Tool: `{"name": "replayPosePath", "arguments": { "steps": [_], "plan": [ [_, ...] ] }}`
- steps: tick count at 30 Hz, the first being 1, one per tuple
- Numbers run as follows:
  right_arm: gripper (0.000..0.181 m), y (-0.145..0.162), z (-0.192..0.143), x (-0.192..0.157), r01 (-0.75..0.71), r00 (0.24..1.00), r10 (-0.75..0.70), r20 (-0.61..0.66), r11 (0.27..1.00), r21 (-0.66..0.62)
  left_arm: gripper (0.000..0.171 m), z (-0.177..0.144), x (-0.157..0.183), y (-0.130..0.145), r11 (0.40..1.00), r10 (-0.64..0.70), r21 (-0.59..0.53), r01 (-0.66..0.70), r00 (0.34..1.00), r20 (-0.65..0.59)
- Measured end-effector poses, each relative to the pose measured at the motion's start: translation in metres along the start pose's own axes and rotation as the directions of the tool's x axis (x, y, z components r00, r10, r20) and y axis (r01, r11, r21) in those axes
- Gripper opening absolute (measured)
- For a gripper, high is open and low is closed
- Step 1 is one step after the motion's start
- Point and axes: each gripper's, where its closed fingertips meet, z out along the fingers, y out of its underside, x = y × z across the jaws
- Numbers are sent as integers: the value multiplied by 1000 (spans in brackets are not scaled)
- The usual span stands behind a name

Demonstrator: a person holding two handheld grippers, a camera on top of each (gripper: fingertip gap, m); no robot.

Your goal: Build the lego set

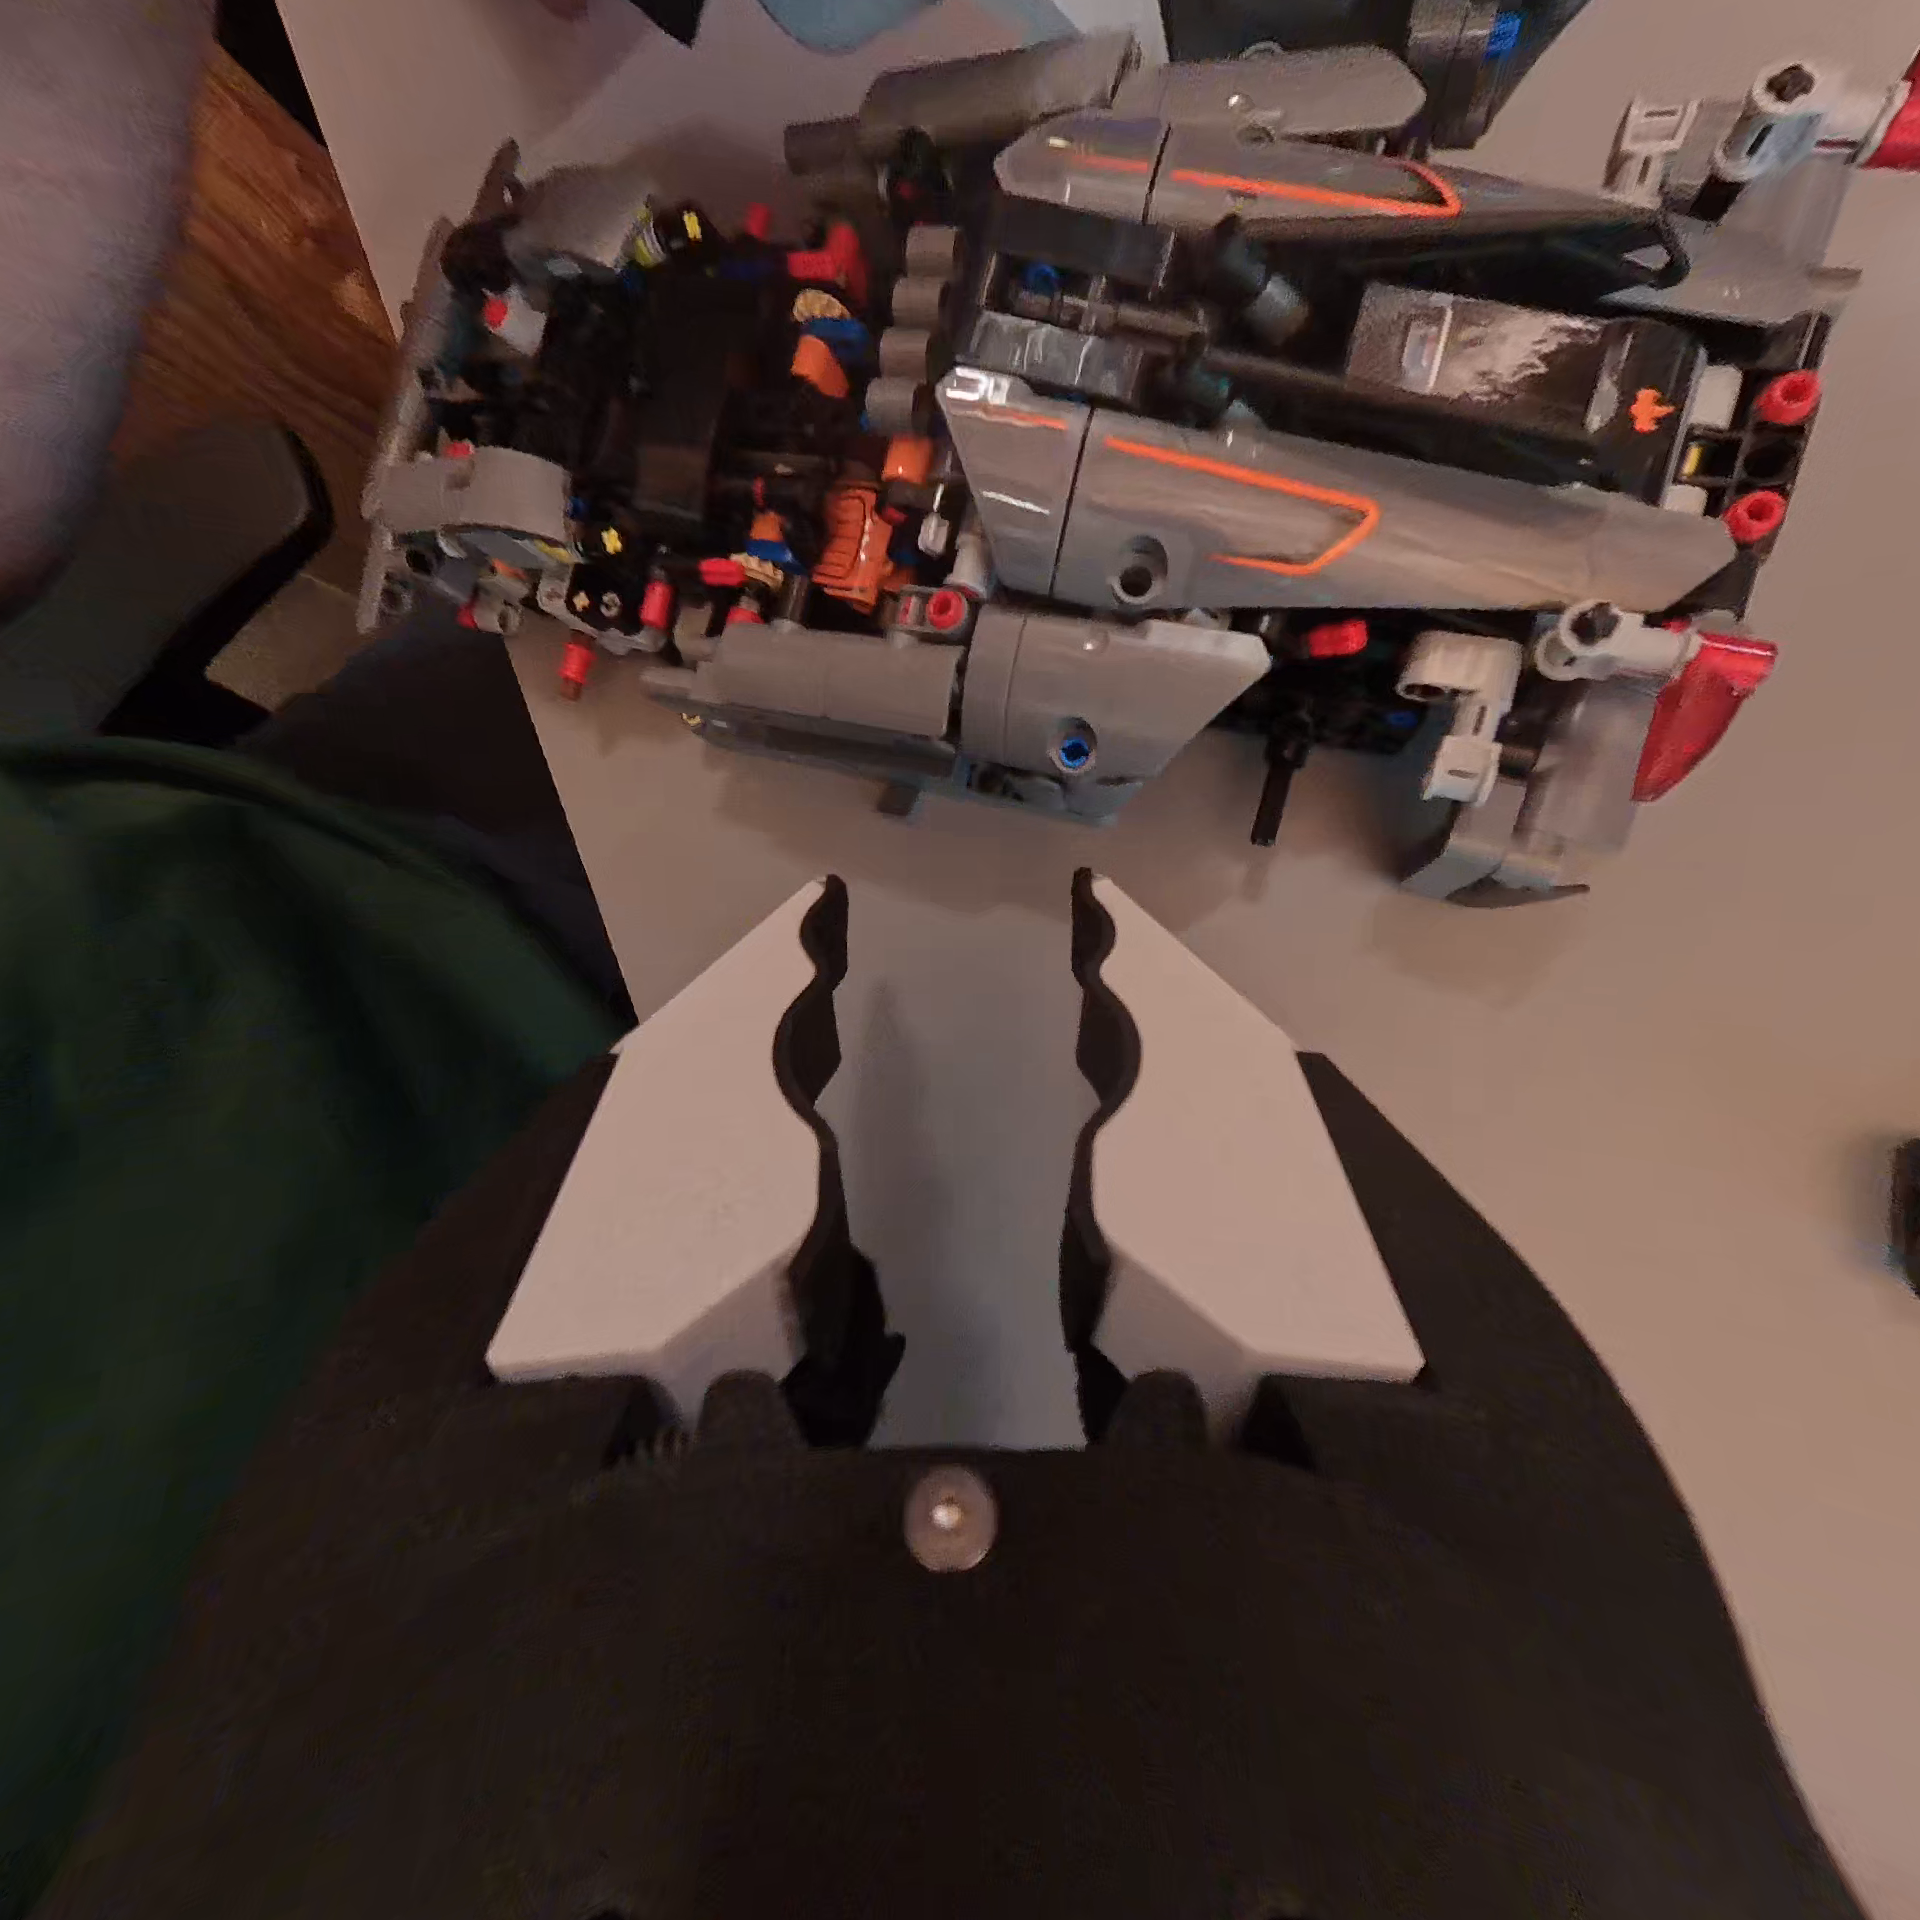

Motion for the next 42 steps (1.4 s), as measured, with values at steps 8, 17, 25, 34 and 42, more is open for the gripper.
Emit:
{"name": "replayPosePath", "arguments": {
  "steps": [8,17,25,34,42],
  "plan": [
    [39,-8,16,13,-49,998,52,-44,996,68,0,5,0,0,999,-35,16,35,998,-43],
    [40,-20,24,21,-52,999,53,-11,994,94,0,8,-7,-1,998,-63,17,64,997,-34],
    [38,-32,17,62,-65,996,70,-47,994,92,1,15,-20,-15,989,-133,64,135,991,-31],
    [33,-57,10,125,-75,992,85,-93,992,100,1,25,-31,-28,969,-212,121,215,976,-38],
    [31,-78,13,161,-42,996,48,-76,996,85,3,30,-39,-32,953,-264,144,266,964,-30]
  ]
}}
